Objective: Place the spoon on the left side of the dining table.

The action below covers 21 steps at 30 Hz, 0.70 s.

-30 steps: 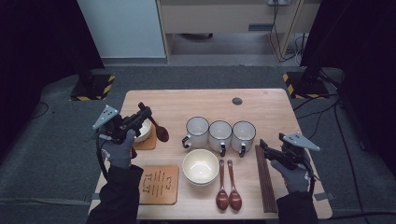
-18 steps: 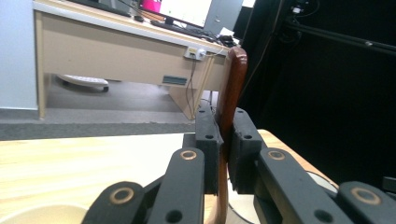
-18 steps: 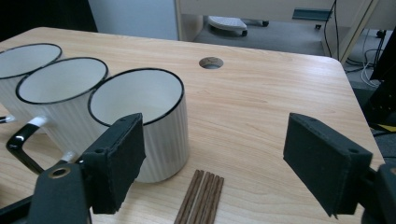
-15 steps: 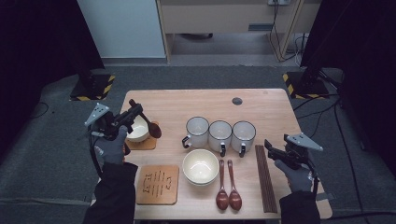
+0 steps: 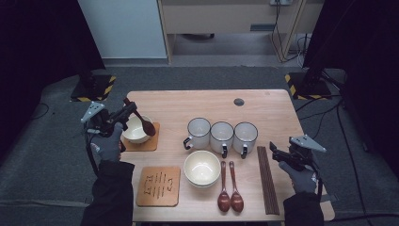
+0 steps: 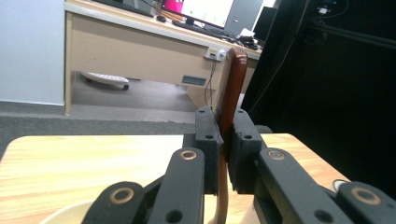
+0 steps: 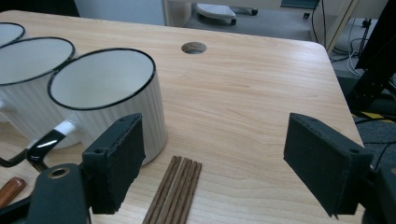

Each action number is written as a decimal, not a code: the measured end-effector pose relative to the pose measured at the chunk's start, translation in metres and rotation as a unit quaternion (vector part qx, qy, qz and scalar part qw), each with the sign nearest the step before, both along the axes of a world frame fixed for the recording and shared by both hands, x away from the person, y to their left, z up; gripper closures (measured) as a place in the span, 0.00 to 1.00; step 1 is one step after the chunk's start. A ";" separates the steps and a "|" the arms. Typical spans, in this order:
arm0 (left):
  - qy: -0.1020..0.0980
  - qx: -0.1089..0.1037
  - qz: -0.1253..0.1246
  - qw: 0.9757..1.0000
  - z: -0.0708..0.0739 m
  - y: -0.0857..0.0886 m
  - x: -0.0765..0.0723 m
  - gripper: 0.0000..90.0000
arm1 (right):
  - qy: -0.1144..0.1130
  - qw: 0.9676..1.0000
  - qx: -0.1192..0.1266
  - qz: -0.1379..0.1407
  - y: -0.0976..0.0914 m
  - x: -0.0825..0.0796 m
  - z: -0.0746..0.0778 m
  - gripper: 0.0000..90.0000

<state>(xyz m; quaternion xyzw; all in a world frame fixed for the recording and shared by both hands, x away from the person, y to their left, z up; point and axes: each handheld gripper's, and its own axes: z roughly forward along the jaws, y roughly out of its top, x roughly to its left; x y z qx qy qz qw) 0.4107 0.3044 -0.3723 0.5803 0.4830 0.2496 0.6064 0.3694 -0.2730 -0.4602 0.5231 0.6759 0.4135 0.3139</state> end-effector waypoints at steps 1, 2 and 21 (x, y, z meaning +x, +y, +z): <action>0.001 0.000 0.002 1.000 0.000 0.001 0.001 0.92 | 0.000 1.000 -0.002 -0.002 -0.001 0.000 -0.001 0.23; 0.001 0.000 0.003 1.000 -0.001 0.002 0.002 0.92 | 0.002 1.000 -0.002 -0.001 -0.001 0.001 -0.001 0.22; 0.011 0.003 0.028 1.000 -0.009 0.021 0.020 0.92 | 0.021 1.000 -0.015 -0.015 -0.012 0.008 -0.013 0.22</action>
